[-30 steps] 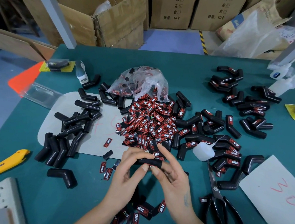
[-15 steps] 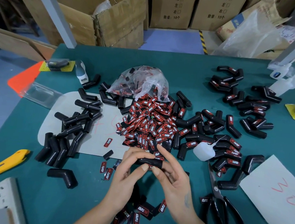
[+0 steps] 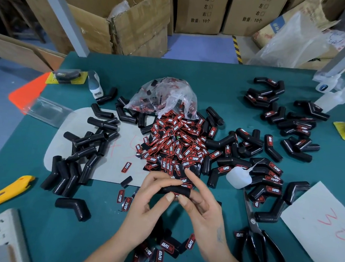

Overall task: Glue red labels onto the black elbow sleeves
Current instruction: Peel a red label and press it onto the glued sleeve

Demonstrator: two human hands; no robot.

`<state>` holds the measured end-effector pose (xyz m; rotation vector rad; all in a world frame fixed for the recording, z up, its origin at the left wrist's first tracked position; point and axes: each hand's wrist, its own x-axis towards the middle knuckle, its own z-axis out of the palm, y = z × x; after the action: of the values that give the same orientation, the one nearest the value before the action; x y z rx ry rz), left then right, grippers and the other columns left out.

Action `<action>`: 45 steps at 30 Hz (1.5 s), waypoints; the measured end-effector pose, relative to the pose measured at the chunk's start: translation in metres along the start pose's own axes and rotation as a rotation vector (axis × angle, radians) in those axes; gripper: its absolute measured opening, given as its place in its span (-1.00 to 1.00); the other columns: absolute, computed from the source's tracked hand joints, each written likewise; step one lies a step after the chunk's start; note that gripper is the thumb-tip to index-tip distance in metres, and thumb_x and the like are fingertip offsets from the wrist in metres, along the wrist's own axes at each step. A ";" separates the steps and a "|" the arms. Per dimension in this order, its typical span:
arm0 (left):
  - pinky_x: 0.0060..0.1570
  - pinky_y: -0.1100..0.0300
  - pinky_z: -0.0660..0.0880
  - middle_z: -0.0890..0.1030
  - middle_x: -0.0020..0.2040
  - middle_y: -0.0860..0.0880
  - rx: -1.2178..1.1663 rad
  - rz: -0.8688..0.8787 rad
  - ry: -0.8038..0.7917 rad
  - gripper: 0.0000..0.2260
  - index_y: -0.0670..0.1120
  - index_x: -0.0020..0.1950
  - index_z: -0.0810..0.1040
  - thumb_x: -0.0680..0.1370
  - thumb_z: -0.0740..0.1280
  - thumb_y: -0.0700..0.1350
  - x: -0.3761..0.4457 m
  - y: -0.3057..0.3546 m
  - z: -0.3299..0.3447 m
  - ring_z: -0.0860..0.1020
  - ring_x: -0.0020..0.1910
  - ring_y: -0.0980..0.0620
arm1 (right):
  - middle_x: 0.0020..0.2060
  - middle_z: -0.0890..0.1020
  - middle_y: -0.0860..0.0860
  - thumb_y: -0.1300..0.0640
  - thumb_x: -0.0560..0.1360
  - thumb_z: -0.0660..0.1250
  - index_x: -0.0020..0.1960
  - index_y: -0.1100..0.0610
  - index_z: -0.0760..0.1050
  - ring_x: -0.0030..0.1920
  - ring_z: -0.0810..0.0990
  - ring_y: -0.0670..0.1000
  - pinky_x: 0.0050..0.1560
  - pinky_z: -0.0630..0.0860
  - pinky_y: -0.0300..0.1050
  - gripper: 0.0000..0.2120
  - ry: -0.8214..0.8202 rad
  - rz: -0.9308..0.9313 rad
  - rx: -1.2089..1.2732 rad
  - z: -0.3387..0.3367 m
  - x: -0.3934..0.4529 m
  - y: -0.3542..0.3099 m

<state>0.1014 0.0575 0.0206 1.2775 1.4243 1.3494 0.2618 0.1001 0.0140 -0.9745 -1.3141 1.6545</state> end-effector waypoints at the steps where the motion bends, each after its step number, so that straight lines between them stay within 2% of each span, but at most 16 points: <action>1: 0.34 0.23 0.41 0.54 0.21 0.04 0.075 0.044 0.014 -0.75 0.10 0.29 0.67 0.63 0.35 -0.07 0.001 -0.002 -0.001 0.55 0.30 -0.10 | 0.13 0.75 0.09 0.02 0.62 0.44 0.51 -0.20 0.45 0.24 0.69 0.06 0.33 0.51 -0.17 -0.51 -0.001 0.015 0.017 0.000 0.000 0.000; 4: 0.28 0.27 0.45 0.53 0.25 0.10 0.244 0.198 0.085 -0.79 0.10 0.21 0.68 0.61 0.41 -0.12 0.004 -0.006 -0.005 0.58 0.26 -0.01 | 0.08 0.76 0.14 0.03 0.60 0.45 0.49 -0.20 0.47 0.13 0.72 0.05 0.21 0.56 -0.17 -0.51 -0.007 0.052 0.050 -0.002 0.002 -0.003; 7: 0.21 0.23 0.52 0.56 0.23 0.09 0.271 0.289 0.081 -0.86 0.05 0.11 0.70 0.60 0.43 -0.15 0.006 -0.009 -0.007 0.62 0.21 0.01 | 0.04 0.76 0.16 -0.01 0.58 0.46 0.47 -0.19 0.50 0.08 0.70 0.00 0.18 0.55 -0.19 -0.52 -0.041 0.082 0.072 -0.003 0.003 -0.007; 13: 0.09 0.08 0.63 0.64 0.14 0.06 0.165 0.258 0.081 -0.91 -0.08 0.01 0.77 0.56 0.47 -0.19 0.009 -0.008 -0.007 0.69 0.09 -0.03 | 0.01 0.76 0.20 -0.03 0.54 0.48 0.44 -0.17 0.54 0.08 0.71 0.05 0.19 0.55 -0.19 -0.52 -0.070 0.124 0.115 -0.008 0.002 -0.011; 15: 0.11 0.11 0.62 0.64 0.14 0.05 0.197 0.269 0.072 -0.91 -0.14 0.00 0.78 0.56 0.47 -0.19 0.009 -0.007 -0.007 0.69 0.09 -0.03 | 0.00 0.76 0.19 -0.06 0.54 0.47 0.43 -0.19 0.54 0.09 0.72 0.06 0.15 0.55 -0.21 -0.54 -0.071 0.124 0.105 -0.009 0.002 -0.013; 18: 0.15 0.19 0.58 0.63 0.15 0.08 0.193 0.193 0.029 -0.90 -0.11 0.06 0.77 0.57 0.48 -0.18 0.011 -0.005 -0.012 0.67 0.12 -0.01 | -0.03 0.77 0.16 -0.10 0.55 0.43 0.42 -0.23 0.53 0.09 0.74 0.06 0.09 0.55 -0.25 -0.57 -0.057 0.122 0.068 -0.008 0.002 -0.013; 22: 0.25 0.21 0.52 0.60 0.23 0.07 0.200 0.125 -0.053 -0.77 -0.03 0.20 0.73 0.56 0.47 -0.19 0.009 -0.003 -0.017 0.62 0.25 -0.04 | -0.11 0.77 0.12 -0.13 0.62 0.35 0.45 -0.27 0.49 0.00 0.76 0.10 0.04 0.56 -0.22 -0.61 -0.033 0.087 -0.002 -0.011 0.004 -0.012; 24: 0.10 0.10 0.62 0.59 0.23 0.06 0.165 0.044 -0.052 -0.73 -0.01 0.22 0.73 0.55 0.46 -0.24 0.008 -0.003 -0.016 0.63 0.19 -0.06 | -0.13 0.77 0.10 -0.09 0.66 0.31 0.45 -0.27 0.49 -0.04 0.77 0.09 0.03 0.57 -0.21 -0.63 -0.016 0.055 -0.046 -0.011 0.004 -0.009; 26: -0.19 0.09 0.65 0.58 0.22 0.05 0.072 -0.028 -0.052 -0.71 0.04 0.20 0.74 0.56 0.44 -0.25 0.007 -0.002 -0.015 0.67 -0.01 -0.08 | -0.12 0.76 0.08 -0.05 0.69 0.26 0.46 -0.27 0.48 -0.06 0.77 0.08 0.04 0.59 -0.20 -0.65 -0.008 0.025 -0.088 -0.011 0.003 -0.007; 27: -0.26 0.11 0.63 0.58 0.21 0.04 0.031 -0.047 -0.052 -0.71 0.06 0.20 0.74 0.57 0.43 -0.25 0.007 -0.002 -0.015 0.67 -0.12 -0.09 | -0.13 0.77 0.08 -0.04 0.71 0.24 0.47 -0.27 0.47 -0.06 0.77 0.08 0.03 0.59 -0.19 -0.65 -0.014 0.021 -0.102 -0.010 0.003 -0.007; 29: -0.32 0.12 0.61 0.57 0.21 0.03 -0.027 -0.073 -0.048 -0.72 0.04 0.20 0.74 0.58 0.40 -0.25 0.006 -0.003 -0.017 0.66 -0.24 -0.08 | -0.17 0.77 0.09 -0.03 0.72 0.20 0.48 -0.28 0.46 -0.08 0.76 0.07 0.01 0.60 -0.17 -0.64 -0.039 0.018 -0.118 -0.012 0.002 -0.008; 35: -0.40 0.11 0.58 0.57 0.17 0.05 -0.031 -0.077 -0.014 -0.81 0.05 0.16 0.73 0.59 0.39 -0.04 0.005 -0.003 -0.015 0.61 -0.35 -0.06 | -0.16 0.77 0.09 -0.03 0.72 0.19 0.43 -0.26 0.47 -0.07 0.75 0.06 -0.01 0.59 -0.19 -0.68 -0.060 0.006 -0.117 -0.009 0.001 -0.011; 40: -0.45 0.11 0.56 0.59 0.12 0.04 0.019 -0.027 0.047 -0.86 0.09 0.10 0.74 0.57 0.45 -0.02 0.004 -0.003 -0.012 0.60 -0.30 0.01 | -0.08 0.78 0.05 -0.10 0.70 0.22 0.30 -0.20 0.46 0.00 0.76 0.11 0.00 0.58 -0.20 -0.81 -0.066 -0.015 -0.113 -0.006 -0.001 -0.011; 43: -0.26 0.09 0.60 0.61 0.10 0.06 0.057 0.015 0.072 -0.88 0.11 0.08 0.74 0.57 0.46 -0.02 0.004 -0.002 -0.011 0.65 -0.12 -0.01 | -0.04 0.77 0.05 -0.16 0.66 0.32 0.21 -0.17 0.46 -0.02 0.77 0.11 -0.05 0.58 -0.22 -0.84 -0.052 -0.015 -0.096 -0.002 -0.002 -0.010; 45: -0.27 0.08 0.60 0.62 0.10 0.04 0.049 0.035 0.079 -0.88 0.09 0.08 0.74 0.57 0.47 -0.04 0.003 -0.001 -0.011 0.65 -0.07 -0.06 | -0.05 0.77 0.03 -0.24 0.62 0.36 0.16 -0.17 0.48 -0.07 0.78 0.10 -0.10 0.58 -0.24 -0.79 -0.029 -0.005 -0.108 -0.001 -0.002 -0.010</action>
<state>0.0905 0.0581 0.0211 1.2984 1.5041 1.4096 0.2646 0.0996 0.0241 -1.0123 -1.4368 1.6134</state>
